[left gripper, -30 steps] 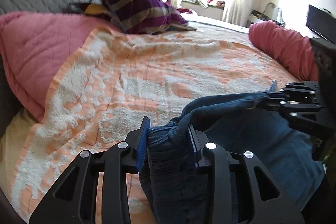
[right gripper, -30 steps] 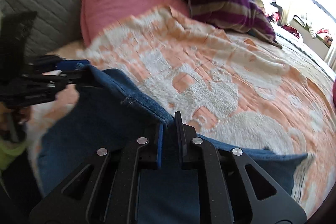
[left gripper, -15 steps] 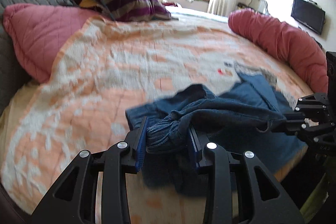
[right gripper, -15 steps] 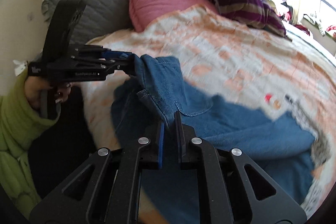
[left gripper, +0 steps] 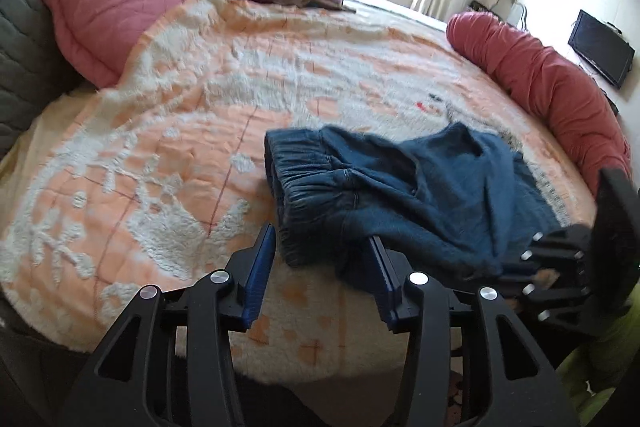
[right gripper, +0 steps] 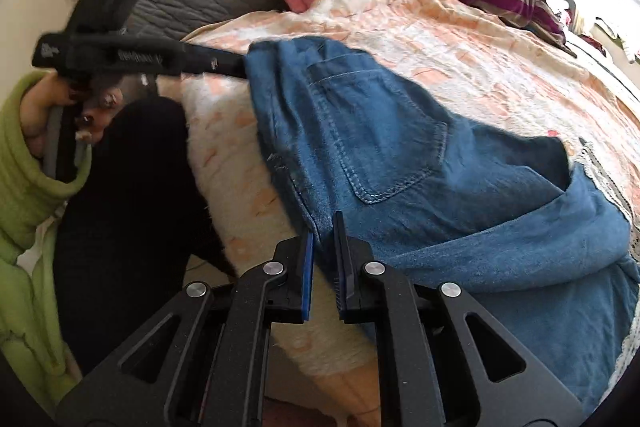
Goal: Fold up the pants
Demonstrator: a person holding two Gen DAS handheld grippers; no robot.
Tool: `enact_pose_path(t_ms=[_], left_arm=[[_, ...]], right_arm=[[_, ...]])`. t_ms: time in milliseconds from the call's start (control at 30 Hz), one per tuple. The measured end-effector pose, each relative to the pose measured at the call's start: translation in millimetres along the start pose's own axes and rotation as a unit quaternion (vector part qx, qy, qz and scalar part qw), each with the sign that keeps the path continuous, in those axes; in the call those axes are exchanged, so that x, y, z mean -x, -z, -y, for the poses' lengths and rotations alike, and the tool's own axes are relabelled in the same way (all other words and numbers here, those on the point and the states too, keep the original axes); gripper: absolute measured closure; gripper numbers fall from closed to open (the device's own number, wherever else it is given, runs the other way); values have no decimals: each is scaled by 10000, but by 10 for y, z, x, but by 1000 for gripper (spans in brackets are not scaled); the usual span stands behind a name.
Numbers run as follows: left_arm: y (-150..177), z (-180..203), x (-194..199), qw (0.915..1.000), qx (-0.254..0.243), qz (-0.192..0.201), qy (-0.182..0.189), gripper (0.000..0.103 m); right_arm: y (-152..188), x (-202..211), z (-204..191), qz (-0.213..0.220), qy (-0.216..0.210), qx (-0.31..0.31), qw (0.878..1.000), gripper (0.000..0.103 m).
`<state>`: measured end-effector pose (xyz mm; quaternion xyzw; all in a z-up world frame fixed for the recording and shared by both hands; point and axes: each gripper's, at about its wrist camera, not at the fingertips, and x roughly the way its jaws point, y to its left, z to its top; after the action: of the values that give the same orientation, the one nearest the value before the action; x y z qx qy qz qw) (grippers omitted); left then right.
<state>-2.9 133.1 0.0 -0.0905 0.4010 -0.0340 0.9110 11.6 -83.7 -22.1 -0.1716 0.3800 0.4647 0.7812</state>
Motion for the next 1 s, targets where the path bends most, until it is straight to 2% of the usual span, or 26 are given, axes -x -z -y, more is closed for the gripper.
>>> enact_pose_path(t_ms=[167, 267, 367, 433, 500, 533, 600, 667, 733, 800, 833, 900, 1000], left_arm=[[-186, 307, 216, 9985, -232, 497, 39, 61], [-208, 475, -2, 9987, -396, 252, 193, 61], [-90, 517, -401, 9980, -545, -313, 30, 62], [-2, 480, -569, 9973, -513, -525, -23, 63], [56, 450, -643, 9971, -513, -553, 34, 64], [64, 450, -648, 9971, -528, -543, 29, 63], [58, 447, -646, 9971, -555, -523, 26, 63], [63, 437, -654, 9973, -532, -505, 44, 63], [80, 447, -646, 9977, -504, -440, 65, 63], [60, 458, -587, 9986, -446, -285, 65, 63], [39, 456, -516, 9991, -390, -147, 87, 63], [-14, 463, -384, 9995, -301, 97, 90, 51], [-129, 534, -149, 9982, -349, 473, 91, 43]], right_arm=[[49, -53, -23, -99, 78, -72, 9999, 96], [49, -41, -24, -76, 47, -111, 9999, 91], [28, 84, 9, 67, -95, -301, 9995, 86], [26, 206, 13, 259, -146, -392, 9988, 84], [-24, 288, 46, 455, -65, -467, 9979, 73], [-44, 266, 69, 438, -1, -500, 9978, 69], [-52, 157, 111, 274, 98, -602, 9978, 69], [-11, -46, 165, -102, 118, -774, 9969, 68], [59, -203, 199, -425, 138, -879, 9951, 67], [80, -153, 225, -307, 23, -983, 9947, 65], [69, -73, 245, -179, -15, -1016, 9947, 62], [47, 116, 309, 154, 40, -1079, 9940, 59], [51, 381, 514, 531, 271, -1359, 9889, 54]])
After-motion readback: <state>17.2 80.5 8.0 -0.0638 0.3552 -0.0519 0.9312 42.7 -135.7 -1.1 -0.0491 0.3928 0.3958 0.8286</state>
